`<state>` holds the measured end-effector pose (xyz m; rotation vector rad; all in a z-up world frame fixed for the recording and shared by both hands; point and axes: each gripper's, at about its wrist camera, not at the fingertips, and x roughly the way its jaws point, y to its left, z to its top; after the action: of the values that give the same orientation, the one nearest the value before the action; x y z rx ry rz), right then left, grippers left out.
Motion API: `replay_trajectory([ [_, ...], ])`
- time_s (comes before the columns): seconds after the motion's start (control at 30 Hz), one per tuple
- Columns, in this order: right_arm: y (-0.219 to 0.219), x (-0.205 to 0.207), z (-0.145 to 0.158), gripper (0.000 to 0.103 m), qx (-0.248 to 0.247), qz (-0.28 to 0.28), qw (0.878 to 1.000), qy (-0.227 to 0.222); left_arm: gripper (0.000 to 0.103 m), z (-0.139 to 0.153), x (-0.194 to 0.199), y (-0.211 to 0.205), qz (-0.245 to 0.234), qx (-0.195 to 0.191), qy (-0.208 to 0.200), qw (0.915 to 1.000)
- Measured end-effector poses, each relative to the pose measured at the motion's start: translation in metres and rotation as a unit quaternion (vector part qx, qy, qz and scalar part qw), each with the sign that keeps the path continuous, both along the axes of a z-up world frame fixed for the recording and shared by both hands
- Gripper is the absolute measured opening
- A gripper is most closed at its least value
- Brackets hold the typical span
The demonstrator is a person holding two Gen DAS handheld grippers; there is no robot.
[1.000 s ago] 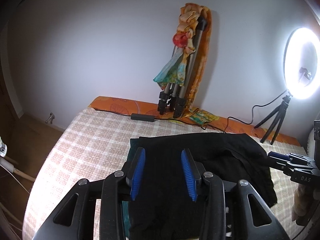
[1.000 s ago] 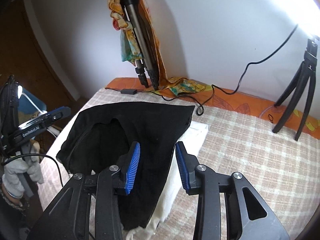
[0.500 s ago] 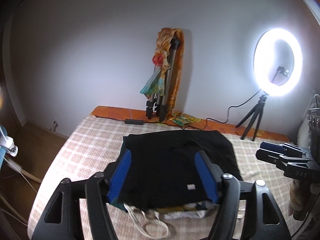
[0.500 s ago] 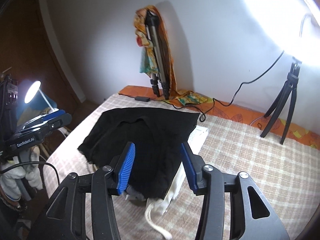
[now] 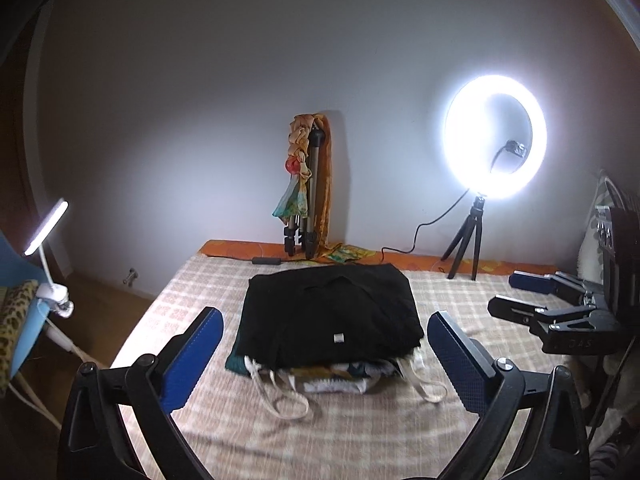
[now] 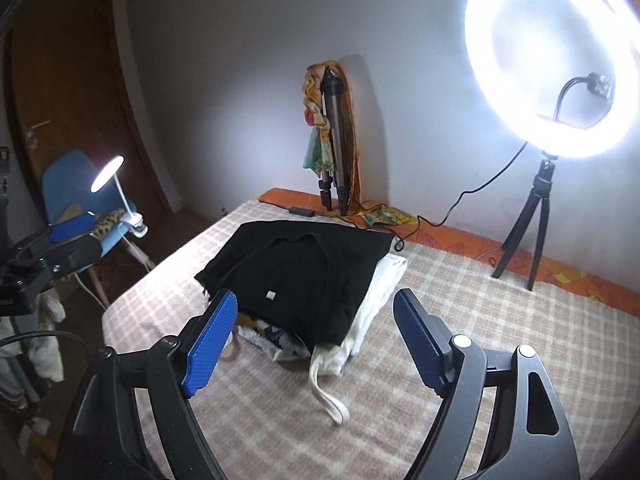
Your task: Fold small clothes
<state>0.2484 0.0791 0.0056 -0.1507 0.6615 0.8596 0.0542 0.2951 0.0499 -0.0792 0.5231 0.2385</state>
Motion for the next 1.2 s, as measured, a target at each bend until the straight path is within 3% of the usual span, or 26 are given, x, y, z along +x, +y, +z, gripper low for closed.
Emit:
replay_trajectory([
  [0.17, -0.011, -0.021, 0.002, 0.085, -0.007, 0.004, 1.0, -0.006, 0.103, -0.003, -0.021, -0.024, 0.01, 0.016, 0.004, 0.9998],
  [0.37, -0.024, -0.043, 0.0, 0.094, -0.019, -0.014, 1.0, -0.016, 0.103, -0.014, -0.038, -0.048, 0.002, -0.001, 0.018, 0.9998],
  [0.67, -0.036, -0.068, -0.009, 0.094, -0.023, -0.022, 0.999, -0.031, 0.103, -0.03, -0.045, -0.067, 0.005, -0.008, 0.055, 0.9984],
  [1.2, -0.04, -0.086, -0.021, 0.094, -0.033, -0.014, 0.999, -0.03, 0.103, -0.043, -0.057, -0.074, 0.002, -0.038, 0.07, 0.9968],
])
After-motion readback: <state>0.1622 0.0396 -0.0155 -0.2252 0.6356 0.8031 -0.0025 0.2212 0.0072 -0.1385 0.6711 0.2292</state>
